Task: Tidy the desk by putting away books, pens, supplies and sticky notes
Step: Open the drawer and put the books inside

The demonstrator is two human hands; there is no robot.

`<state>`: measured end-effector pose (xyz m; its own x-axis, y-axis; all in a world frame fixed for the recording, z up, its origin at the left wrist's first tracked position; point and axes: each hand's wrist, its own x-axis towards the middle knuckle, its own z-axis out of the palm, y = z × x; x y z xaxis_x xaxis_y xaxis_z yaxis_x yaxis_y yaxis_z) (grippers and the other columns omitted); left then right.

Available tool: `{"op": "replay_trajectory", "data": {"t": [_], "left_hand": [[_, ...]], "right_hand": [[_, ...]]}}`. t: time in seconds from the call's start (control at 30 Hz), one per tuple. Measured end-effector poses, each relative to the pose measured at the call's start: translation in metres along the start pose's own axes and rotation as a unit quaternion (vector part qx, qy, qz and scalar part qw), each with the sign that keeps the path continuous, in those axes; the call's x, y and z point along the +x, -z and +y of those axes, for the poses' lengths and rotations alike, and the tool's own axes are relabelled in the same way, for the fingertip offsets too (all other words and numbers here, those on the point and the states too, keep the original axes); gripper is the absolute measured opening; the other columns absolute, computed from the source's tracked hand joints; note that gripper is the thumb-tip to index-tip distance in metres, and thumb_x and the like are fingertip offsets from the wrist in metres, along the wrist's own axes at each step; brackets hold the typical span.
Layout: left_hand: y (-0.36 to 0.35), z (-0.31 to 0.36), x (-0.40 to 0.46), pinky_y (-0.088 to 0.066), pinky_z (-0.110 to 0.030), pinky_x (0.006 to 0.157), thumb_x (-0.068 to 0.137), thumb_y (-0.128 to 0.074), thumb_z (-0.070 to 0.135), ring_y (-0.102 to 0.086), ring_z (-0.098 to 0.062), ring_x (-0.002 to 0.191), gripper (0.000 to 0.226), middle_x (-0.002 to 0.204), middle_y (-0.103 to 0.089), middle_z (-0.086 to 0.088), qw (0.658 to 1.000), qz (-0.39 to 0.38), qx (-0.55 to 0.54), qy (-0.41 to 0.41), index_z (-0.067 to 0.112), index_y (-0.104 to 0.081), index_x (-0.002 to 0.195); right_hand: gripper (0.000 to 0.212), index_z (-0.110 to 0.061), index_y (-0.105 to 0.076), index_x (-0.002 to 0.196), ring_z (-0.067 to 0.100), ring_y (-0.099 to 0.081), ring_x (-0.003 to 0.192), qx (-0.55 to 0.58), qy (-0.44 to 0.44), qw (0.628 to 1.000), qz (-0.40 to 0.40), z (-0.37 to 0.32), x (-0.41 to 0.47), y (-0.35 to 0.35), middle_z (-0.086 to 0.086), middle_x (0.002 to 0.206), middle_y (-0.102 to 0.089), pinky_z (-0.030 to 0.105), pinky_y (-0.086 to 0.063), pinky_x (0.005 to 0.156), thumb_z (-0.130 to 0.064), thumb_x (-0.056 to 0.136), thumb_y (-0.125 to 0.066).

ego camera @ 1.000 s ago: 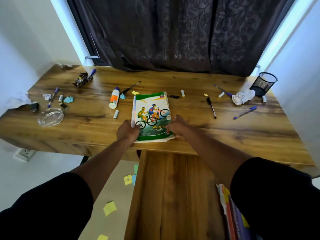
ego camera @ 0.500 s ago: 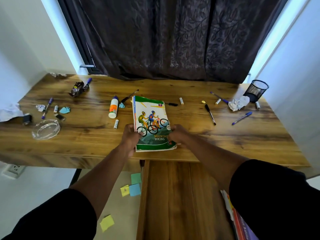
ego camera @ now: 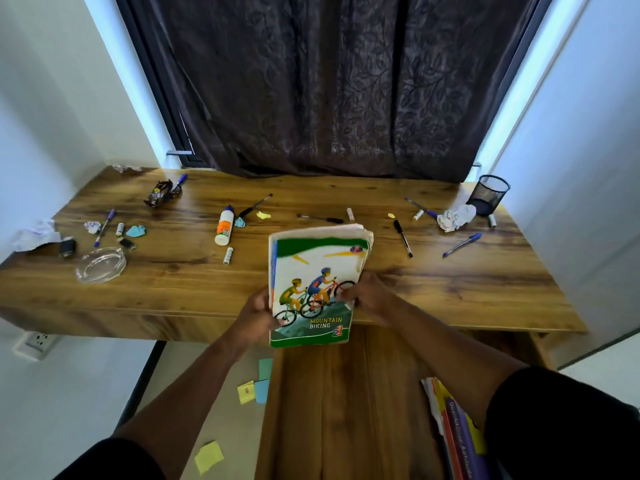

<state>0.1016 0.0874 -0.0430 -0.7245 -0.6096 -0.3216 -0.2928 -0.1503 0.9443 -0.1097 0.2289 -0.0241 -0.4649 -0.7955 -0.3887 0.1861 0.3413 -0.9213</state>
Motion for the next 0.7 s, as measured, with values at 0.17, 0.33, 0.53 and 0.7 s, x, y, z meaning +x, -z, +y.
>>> {"op": "replay_trajectory", "data": {"t": [0.17, 0.33, 0.53, 0.7], "left_hand": [[-0.042, 0.006, -0.015, -0.058, -0.034, 0.077, 0.067, -0.066, -0.022, -0.072, -0.023, 0.095, 0.055, 0.094, -0.077, 0.004, 0.995, 0.025, 0.099, 0.011, 0.019, -0.067, 0.104], [-0.085, -0.017, -0.024, -0.058, -0.039, 0.085, 0.064, -0.067, -0.008, -0.069, -0.024, 0.101, 0.062, 0.110, -0.074, -0.006, 0.987, 0.037, 0.145, 0.050, 0.013, -0.064, 0.123], [-0.130, -0.067, -0.043, -0.055, -0.038, 0.091, 0.079, -0.073, -0.002, -0.064, -0.026, 0.111, 0.053, 0.123, -0.068, -0.007, 0.975, 0.034, 0.154, 0.154, 0.017, -0.061, 0.127], [-0.136, -0.083, -0.042, -0.053, -0.047, 0.100, 0.076, -0.071, -0.004, -0.063, -0.028, 0.115, 0.059, 0.128, -0.067, -0.009, 0.979, 0.055, 0.100, 0.167, 0.014, -0.062, 0.132]], "right_hand": [[0.049, -0.017, -0.069, 0.110, 0.024, -0.075, 0.099, 0.017, 0.050, 0.999, 0.006, 0.029, -0.042, 0.019, 0.000, 0.102, -0.079, 0.043, -0.062, 0.081, 0.018, 0.075, -0.071], [0.046, -0.009, -0.073, 0.107, 0.037, -0.072, 0.106, 0.020, 0.057, 0.997, 0.048, 0.073, -0.074, 0.046, 0.019, 0.112, -0.075, 0.051, -0.059, 0.091, -0.003, 0.061, -0.076], [0.045, -0.018, -0.068, 0.103, 0.044, -0.065, 0.117, 0.021, 0.017, 0.996, 0.088, 0.126, -0.102, 0.059, 0.026, 0.121, -0.069, 0.055, -0.053, 0.100, 0.020, 0.079, -0.071], [0.048, -0.018, -0.064, 0.108, 0.027, -0.067, 0.110, -0.013, -0.005, 0.997, 0.070, 0.132, -0.108, 0.059, 0.013, 0.117, -0.070, 0.047, -0.055, 0.100, 0.020, 0.081, -0.070]]}}
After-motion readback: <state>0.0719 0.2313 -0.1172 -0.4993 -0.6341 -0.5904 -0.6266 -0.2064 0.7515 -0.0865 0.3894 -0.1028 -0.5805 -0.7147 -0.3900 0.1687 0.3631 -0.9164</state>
